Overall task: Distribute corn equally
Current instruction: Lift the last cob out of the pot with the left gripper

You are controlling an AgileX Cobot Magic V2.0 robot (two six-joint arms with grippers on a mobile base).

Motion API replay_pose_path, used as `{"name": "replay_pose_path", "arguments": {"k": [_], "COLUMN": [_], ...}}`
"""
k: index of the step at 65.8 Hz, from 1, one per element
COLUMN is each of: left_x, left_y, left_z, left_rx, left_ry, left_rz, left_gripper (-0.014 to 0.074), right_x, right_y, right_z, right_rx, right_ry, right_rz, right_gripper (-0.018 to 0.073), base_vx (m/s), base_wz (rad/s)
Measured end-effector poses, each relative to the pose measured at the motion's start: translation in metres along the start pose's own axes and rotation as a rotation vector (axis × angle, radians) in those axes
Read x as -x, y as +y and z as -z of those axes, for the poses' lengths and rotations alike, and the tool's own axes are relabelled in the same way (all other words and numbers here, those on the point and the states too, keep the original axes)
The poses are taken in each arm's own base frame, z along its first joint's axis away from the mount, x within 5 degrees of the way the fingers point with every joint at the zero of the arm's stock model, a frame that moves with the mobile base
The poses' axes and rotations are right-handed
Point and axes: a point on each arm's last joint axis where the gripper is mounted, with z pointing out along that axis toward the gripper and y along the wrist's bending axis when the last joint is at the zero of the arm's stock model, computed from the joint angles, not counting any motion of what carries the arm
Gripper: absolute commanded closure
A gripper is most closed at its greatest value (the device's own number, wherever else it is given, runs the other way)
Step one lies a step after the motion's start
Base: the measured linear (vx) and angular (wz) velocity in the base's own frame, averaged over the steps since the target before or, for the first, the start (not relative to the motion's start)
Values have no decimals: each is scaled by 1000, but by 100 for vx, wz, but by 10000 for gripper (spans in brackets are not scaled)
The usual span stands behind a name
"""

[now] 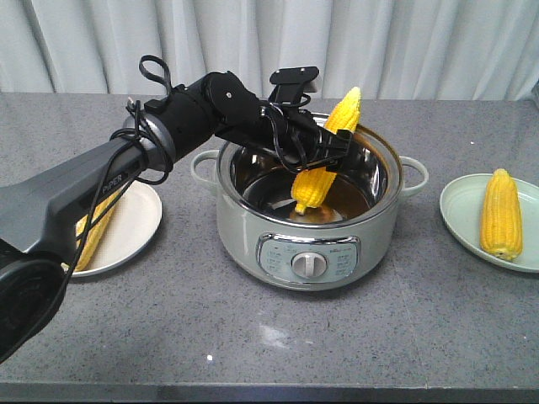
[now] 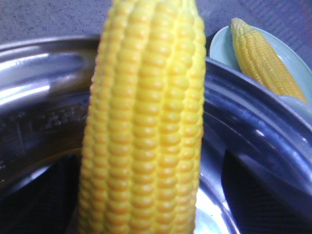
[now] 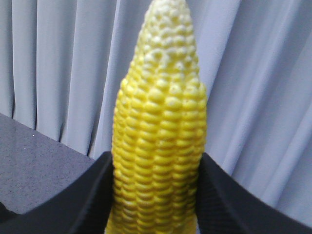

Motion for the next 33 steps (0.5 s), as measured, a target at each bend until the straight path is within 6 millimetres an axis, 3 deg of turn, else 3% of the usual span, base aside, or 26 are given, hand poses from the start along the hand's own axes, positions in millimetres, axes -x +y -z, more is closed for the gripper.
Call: {"name": "replay_pose_path", "arguments": {"k": [10, 28, 33], "left_x": [0, 0, 1], "left_y": [0, 0, -1], "left_z": [0, 0, 3], "left_rx": [2, 2, 8], "left_ry": [1, 2, 0], "left_rz": [-2, -2, -14], "left_gripper": [253, 598, 605], "right_x": [0, 0, 0], "right_y": [0, 0, 0], "right_z": [0, 0, 0], "right_rx": [0, 0, 1], "right_ry": [0, 1, 2], "right_rz": [0, 0, 0], "right_gripper": [566, 566, 566], "base_vx": [0, 0, 0], "base_wz": [0, 0, 0]}}
